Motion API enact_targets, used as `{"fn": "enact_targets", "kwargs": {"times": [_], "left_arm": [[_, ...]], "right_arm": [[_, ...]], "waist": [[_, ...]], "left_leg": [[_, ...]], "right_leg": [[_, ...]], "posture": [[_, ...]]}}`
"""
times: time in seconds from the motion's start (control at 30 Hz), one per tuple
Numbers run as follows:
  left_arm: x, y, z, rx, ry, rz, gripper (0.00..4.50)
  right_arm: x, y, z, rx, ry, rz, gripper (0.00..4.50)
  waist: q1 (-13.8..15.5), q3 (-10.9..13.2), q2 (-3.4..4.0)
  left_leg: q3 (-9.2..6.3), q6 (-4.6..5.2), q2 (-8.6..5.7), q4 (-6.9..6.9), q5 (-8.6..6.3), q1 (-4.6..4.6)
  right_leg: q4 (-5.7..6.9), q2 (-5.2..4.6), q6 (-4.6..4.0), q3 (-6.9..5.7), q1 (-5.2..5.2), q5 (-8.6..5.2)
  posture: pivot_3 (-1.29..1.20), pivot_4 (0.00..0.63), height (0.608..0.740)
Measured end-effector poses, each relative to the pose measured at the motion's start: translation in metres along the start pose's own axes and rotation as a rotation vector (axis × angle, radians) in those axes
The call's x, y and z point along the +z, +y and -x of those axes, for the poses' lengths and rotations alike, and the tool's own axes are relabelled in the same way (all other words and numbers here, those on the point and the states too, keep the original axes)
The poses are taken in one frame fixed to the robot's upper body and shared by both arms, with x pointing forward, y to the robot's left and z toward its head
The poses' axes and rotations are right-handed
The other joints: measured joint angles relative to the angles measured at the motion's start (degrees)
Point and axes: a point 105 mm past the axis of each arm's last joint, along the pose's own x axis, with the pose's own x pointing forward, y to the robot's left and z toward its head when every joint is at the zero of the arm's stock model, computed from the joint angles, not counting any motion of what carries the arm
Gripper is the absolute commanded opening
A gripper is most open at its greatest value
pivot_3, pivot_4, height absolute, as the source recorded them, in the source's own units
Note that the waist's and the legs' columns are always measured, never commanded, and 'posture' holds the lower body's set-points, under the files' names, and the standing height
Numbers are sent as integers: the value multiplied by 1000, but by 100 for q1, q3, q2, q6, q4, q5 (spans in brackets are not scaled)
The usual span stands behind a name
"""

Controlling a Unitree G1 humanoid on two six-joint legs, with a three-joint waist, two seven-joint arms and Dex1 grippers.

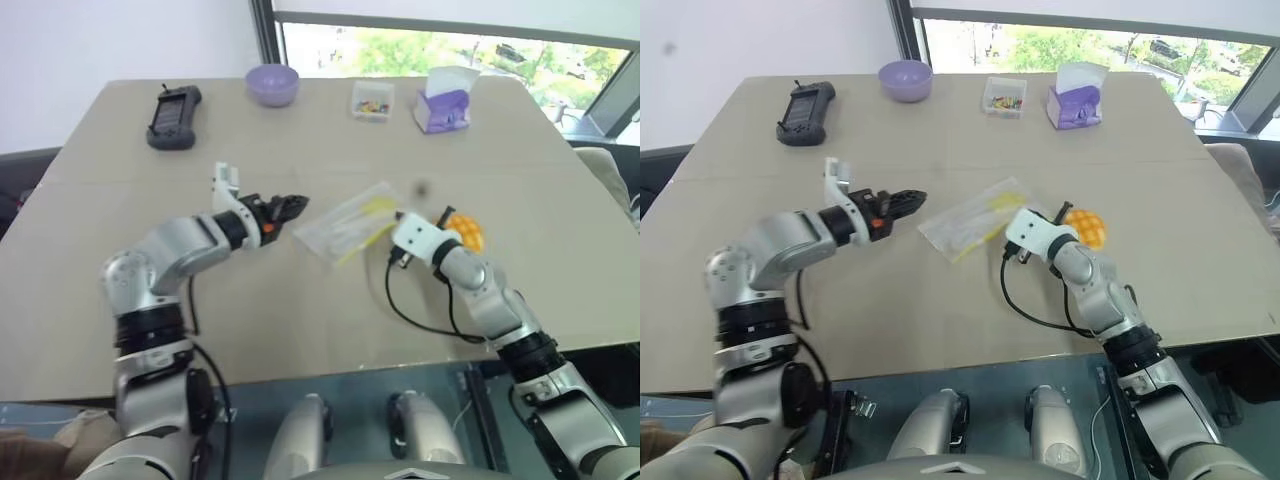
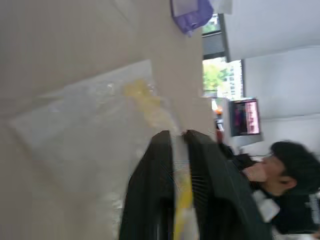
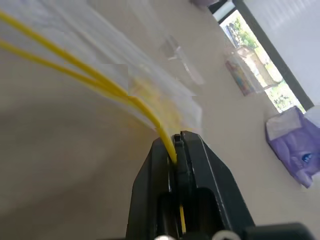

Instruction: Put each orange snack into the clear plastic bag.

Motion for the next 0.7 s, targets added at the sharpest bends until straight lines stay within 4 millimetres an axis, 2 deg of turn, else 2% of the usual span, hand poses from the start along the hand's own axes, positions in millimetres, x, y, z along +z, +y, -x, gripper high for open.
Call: {"fn": "enact_targets", "kwargs": {"times": [0.03, 0.07, 0.1, 0.13, 0.17, 0.2, 0.23, 0.27, 0.4, 0.6, 0.7], "left_arm": [[1, 3, 6, 62, -3, -180, 2054], [1, 2, 8, 77, 1, -250, 2439], [5, -5, 12, 102, -13, -487, 2439], [6, -11, 14, 90, -18, -580, 2439], [9, -22, 16, 74, -35, -784, 2439], [9, -30, 16, 50, -39, -905, 2439], [5, -42, 16, -4, -41, -1084, 2439], [-1, -48, 15, -43, -31, -1174, 2439], [-19, -55, 11, -145, 25, -1340, 2439], [-35, -59, 12, -167, 60, -1439, 2439], [-38, -54, 12, -144, 87, -1456, 2439]], "right_arm": [[8, -3, -2, -5, -8, -17, 0], [11, -5, -3, -9, -12, -20, 0], [17, -9, -5, -9, -15, -29, 0], [20, -11, -5, -8, -17, -29, 0], [24, -13, -7, -5, -19, -37, 0], [26, -14, -8, -3, -22, -41, 0], [29, -15, -10, 2, -24, -45, 0], [30, -15, -10, 5, -21, -47, 0], [29, -18, -15, 18, 4, -58, 0], [35, -21, -25, 21, 19, -80, 0], [37, -20, -27, 25, 13, -82, 0]], "waist": [[-1, 7, -6], [-1, 11, -1], [10, 17, 3], [22, 20, 8], [32, 22, 12], [37, 21, 17], [43, 21, 29], [40, 23, 31], [18, 24, 32], [-1, 27, 34], [1, 27, 34]], "left_leg": [[11, -1, 0, -3, 0, -7], [21, -3, 0, -7, 1, -11], [29, -3, -2, -14, 1, -16], [29, -4, -3, -19, 1, -17], [31, -4, -4, -21, 0, -18], [32, -5, -3, -32, 0, -19], [35, -4, -3, -40, 0, -19], [34, -4, -2, -42, 0, -27], [32, -4, 2, -36, 2, -112], [34, -3, 8, -39, -1, -116], [34, -2, 6, -36, -1, -115]], "right_leg": [[-1, 3, -3, -3, -6, -1], [-5, 4, -11, -4, -9, -6], [-9, 2, -13, -3, -17, -7], [-16, 0, -14, -3, -17, -6], [-20, -3, -14, -4, -20, -7], [-36, -3, -14, -5, -17, -6], [-54, -4, -15, -5, -15, -6], [-60, -4, -15, -5, -19, -6], [-54, 0, 8, -6, -107, 9], [-58, 6, 10, -6, -109, 7], [-54, 5, 11, -6, -108, 8]], "posture": [[0, 150, 740], [0, 150, 740], [0, 150, 740], [0, 150, 740], [0, 150, 740], [0, 150, 740], [0, 150, 740], [0, 150, 740], [0, 150, 740], [0, 150, 740], [0, 150, 740]]}}
